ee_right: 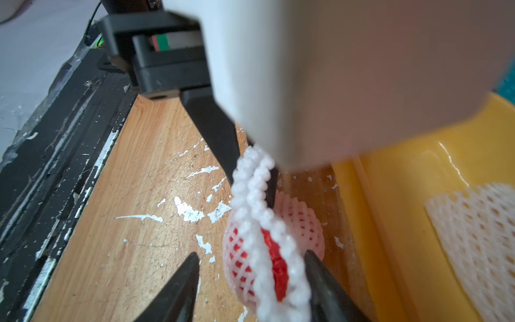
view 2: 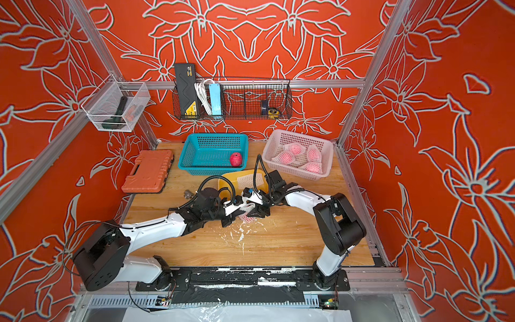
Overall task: Remove foam nets from apples
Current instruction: Remove the foam net from the apple.
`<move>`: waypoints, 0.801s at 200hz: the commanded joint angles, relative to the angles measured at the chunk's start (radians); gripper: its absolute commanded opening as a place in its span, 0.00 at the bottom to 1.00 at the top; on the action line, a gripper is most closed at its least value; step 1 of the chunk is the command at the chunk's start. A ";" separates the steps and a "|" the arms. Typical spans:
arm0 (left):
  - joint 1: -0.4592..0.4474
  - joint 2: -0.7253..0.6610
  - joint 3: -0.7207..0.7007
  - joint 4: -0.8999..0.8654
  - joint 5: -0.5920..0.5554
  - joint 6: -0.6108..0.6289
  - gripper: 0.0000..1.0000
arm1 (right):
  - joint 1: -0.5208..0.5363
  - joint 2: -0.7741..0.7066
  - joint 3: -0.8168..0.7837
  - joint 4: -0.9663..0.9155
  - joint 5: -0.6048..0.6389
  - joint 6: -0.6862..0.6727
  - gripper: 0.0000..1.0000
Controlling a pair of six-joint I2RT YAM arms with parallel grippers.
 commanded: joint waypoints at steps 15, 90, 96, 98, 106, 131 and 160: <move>-0.003 -0.035 0.045 0.086 0.100 0.018 0.11 | 0.005 0.035 0.017 0.004 0.011 0.015 0.70; -0.009 -0.071 0.039 0.111 0.102 0.071 0.07 | 0.006 0.063 0.036 -0.014 0.000 0.012 0.80; -0.009 -0.079 0.036 0.119 0.097 0.075 0.07 | 0.006 0.066 0.037 -0.018 -0.003 0.011 0.80; -0.009 -0.082 0.036 0.120 0.097 0.077 0.07 | 0.005 0.065 0.039 -0.019 -0.004 0.011 0.80; -0.009 -0.092 0.034 0.123 0.095 0.089 0.07 | 0.005 0.068 0.042 -0.019 -0.004 0.015 0.80; -0.009 -0.109 0.039 0.101 0.084 0.131 0.07 | 0.005 0.083 0.061 -0.031 0.009 0.030 0.80; -0.013 -0.118 0.039 0.096 0.069 0.151 0.07 | 0.005 0.107 0.086 -0.043 0.032 0.052 0.77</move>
